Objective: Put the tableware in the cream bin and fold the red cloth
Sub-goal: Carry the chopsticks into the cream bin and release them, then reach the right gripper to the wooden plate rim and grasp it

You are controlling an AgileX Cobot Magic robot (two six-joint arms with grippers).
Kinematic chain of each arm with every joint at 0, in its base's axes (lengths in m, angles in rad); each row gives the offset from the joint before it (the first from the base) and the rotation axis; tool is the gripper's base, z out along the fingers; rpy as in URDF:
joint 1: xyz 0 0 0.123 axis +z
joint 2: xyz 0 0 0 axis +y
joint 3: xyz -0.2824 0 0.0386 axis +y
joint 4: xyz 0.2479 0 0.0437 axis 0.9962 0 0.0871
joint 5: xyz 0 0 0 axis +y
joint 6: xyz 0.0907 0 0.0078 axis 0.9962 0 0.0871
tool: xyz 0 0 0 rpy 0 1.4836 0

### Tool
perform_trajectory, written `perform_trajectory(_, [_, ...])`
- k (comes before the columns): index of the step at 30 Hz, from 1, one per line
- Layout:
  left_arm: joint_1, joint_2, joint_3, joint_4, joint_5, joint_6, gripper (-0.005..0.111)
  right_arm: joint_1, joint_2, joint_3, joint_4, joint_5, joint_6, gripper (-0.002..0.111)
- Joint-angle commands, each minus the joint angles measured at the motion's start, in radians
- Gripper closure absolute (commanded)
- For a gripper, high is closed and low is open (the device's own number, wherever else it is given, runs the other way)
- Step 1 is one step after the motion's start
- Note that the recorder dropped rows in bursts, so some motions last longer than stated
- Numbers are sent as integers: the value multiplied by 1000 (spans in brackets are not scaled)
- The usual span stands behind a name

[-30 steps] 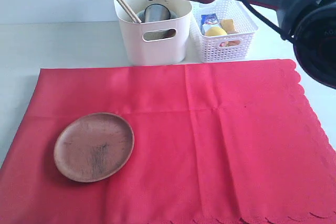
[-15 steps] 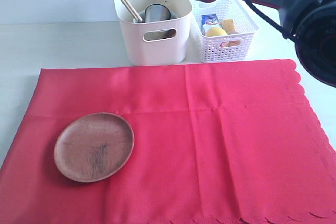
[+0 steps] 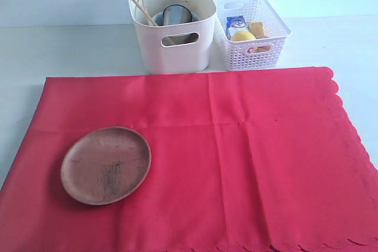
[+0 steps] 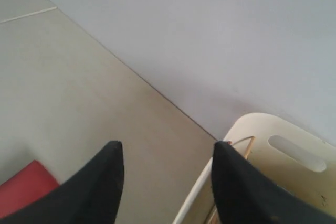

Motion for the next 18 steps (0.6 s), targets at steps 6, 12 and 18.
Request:
perform_trajectory(6, [2,-6,3,7,-5,-2,107,0,-122,16,120,294,-188,96])
perform_trajectory(12, [2,-6,3,7,-5,-2,107,0,-200,167,321,289,-390,108])
perform_trajectory(18, [2,-6,3,7,-5,-2,107,0,-276,352,321,213,-407,108])
